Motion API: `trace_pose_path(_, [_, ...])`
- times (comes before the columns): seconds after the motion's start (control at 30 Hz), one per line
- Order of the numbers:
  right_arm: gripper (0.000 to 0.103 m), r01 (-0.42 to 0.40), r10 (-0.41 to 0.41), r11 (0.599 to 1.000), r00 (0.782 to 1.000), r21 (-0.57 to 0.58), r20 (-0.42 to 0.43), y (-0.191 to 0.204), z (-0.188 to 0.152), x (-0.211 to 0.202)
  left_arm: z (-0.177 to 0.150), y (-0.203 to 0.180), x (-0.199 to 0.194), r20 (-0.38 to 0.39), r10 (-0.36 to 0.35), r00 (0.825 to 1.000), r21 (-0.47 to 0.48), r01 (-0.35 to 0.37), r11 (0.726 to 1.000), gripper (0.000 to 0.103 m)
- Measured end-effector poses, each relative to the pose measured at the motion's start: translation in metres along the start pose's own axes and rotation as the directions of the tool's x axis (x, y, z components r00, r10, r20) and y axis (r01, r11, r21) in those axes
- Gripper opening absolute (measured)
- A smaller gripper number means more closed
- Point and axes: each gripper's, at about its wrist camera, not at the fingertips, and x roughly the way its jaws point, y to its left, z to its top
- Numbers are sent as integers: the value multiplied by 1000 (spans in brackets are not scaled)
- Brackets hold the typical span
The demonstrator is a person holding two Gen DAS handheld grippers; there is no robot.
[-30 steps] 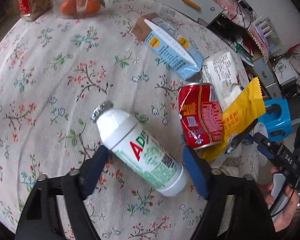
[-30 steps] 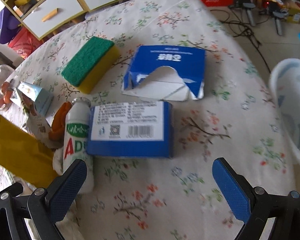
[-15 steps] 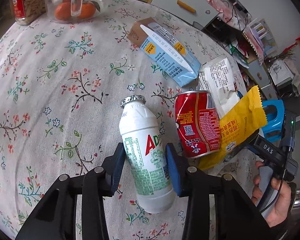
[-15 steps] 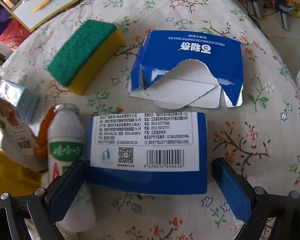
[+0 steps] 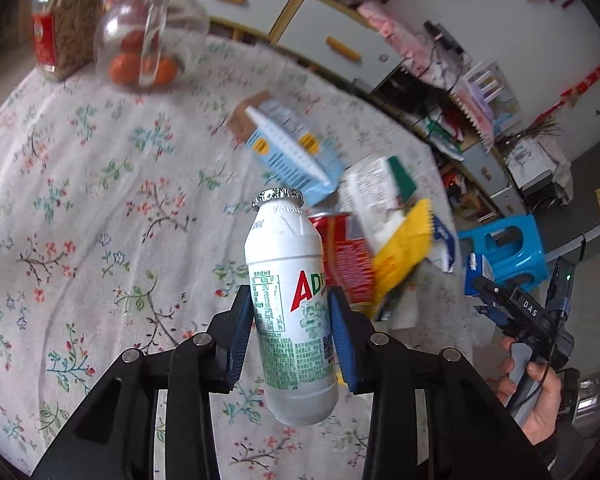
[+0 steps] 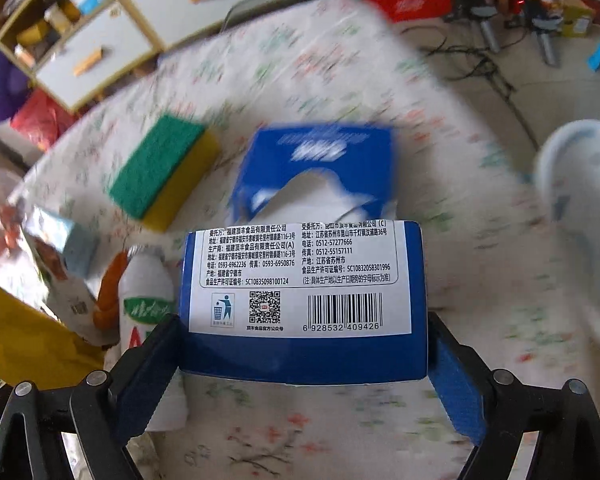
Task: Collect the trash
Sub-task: 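Drop the blue box into the white bin with the right tool while the left tool drops the bottle in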
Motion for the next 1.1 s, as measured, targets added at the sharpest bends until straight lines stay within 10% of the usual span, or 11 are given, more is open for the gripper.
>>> trace_pose_path(0.5, [95,134,-161,949,984,284,73,-159,12,-50,-5,-157,0,-20,-96,995,275,98,956,40])
trace_pose_path(1.1, [103,184,-237,924,963,337,126,-233,-13,-107,-60,-330,154,-239,-101,966,453,203,868,40])
